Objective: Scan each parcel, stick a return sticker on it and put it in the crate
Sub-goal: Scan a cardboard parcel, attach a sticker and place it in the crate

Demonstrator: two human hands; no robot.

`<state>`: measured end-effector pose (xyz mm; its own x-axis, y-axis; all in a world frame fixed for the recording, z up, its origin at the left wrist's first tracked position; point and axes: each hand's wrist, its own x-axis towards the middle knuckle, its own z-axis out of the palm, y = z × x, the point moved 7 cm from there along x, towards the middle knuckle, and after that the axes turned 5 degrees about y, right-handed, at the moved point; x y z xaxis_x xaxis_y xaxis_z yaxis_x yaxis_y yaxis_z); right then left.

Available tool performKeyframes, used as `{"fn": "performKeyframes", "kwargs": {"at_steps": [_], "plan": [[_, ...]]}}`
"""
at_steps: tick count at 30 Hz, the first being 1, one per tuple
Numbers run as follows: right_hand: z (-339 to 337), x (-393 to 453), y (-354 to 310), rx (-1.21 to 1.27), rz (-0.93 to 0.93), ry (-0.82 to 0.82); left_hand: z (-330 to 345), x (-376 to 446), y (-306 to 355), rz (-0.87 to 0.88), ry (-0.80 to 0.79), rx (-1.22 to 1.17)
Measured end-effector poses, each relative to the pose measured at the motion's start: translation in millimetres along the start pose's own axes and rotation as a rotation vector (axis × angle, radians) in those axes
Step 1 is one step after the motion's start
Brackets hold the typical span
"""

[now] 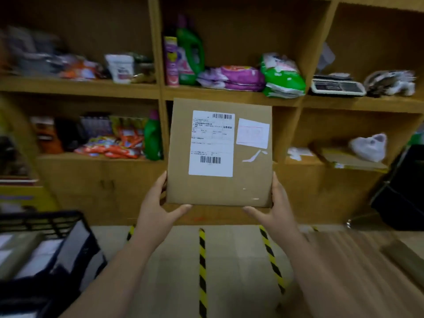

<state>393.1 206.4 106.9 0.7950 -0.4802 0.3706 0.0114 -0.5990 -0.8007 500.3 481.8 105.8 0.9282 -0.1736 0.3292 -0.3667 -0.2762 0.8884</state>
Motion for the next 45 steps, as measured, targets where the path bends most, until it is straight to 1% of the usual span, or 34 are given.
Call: {"fn": "performKeyframes", "kwargs": {"at_steps": [5, 10, 13, 16, 18, 21, 27, 31, 34, 40, 45], "plan": [[129, 67, -25, 0.138, -0.079, -0.248, -80, 22, -45, -0.109, 0.274, 0.119], [237, 106, -76, 0.267, -0.217, -0.484, -147, 22, -72, -0.205, 0.483, 0.178], [295, 105, -101, 0.342, -0.296, -0.650, -177, 6, -91, -0.271, 0.604, 0.158], [352, 92, -114, 0.370, -0.281, -0.792, -206, -12, -107, -0.312, 0.710, 0.193], [390, 86, -124, 0.374, -0.275, -0.855, -226, -17, -122, -0.338, 0.765, 0.227], [446, 81, -141, 0.366, -0.282, -0.920, -257, -19, -154, -0.392, 0.841, 0.206], [568, 84, -184, 0.322, -0.304, -1.002, -336, 6, -228, -0.460, 0.937, 0.184], [646, 94, -217, 0.294, -0.289, -1.017, -393, 36, -273, -0.499, 0.960, 0.192], [694, 97, -228, 0.284, -0.281, -1.040, -425, 56, -306, -0.521, 0.960, 0.196], [782, 101, -223, 0.191, -0.252, -1.179, -444, 68, -374, -0.674, 0.994, 0.122], [864, 109, -227, 0.129, -0.270, -1.297, -467, 87, -423, -0.773, 1.061, 0.177]]}}
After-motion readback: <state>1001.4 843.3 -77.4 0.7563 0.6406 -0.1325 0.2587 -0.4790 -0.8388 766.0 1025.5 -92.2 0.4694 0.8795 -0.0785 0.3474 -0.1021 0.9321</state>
